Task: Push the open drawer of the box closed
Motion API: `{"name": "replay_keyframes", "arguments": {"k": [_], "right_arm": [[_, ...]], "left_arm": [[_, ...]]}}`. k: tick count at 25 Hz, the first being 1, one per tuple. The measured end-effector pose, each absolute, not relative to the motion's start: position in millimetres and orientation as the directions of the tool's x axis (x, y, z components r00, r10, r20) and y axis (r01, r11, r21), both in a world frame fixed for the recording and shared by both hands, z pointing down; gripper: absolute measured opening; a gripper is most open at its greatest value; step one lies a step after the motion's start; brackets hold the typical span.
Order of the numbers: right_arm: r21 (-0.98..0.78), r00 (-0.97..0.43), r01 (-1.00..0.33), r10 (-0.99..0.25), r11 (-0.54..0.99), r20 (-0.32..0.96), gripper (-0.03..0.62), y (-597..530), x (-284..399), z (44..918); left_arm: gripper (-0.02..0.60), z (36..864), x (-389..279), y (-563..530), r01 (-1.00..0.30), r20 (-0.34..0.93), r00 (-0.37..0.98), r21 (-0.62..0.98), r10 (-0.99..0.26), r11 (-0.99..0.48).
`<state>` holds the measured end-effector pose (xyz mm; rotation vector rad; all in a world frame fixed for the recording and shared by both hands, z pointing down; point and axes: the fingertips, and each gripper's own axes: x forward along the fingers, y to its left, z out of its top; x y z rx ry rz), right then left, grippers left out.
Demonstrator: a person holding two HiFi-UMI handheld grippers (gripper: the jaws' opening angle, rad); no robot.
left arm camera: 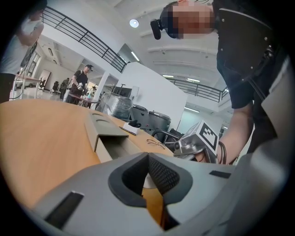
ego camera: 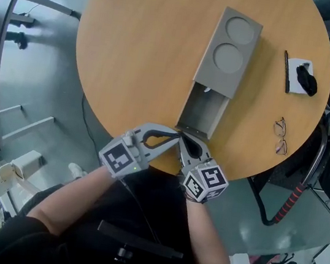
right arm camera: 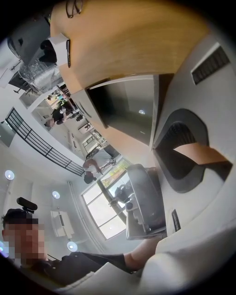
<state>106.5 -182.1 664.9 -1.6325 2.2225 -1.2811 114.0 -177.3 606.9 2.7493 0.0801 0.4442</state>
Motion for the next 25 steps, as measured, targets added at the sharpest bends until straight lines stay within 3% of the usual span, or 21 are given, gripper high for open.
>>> {"name": "replay_keyframes", "arguments": {"k": [25], "right_arm": [[-0.632, -0.351, -0.774, -0.861, 0.045, 0.368, 0.009, -271.1, 167.7, 660.9]], "left_arm": [[0.034, 627.5, 156.7, -250.6, -0.003, 0.328, 0.935, 0.388, 0.135, -0.921]]}}
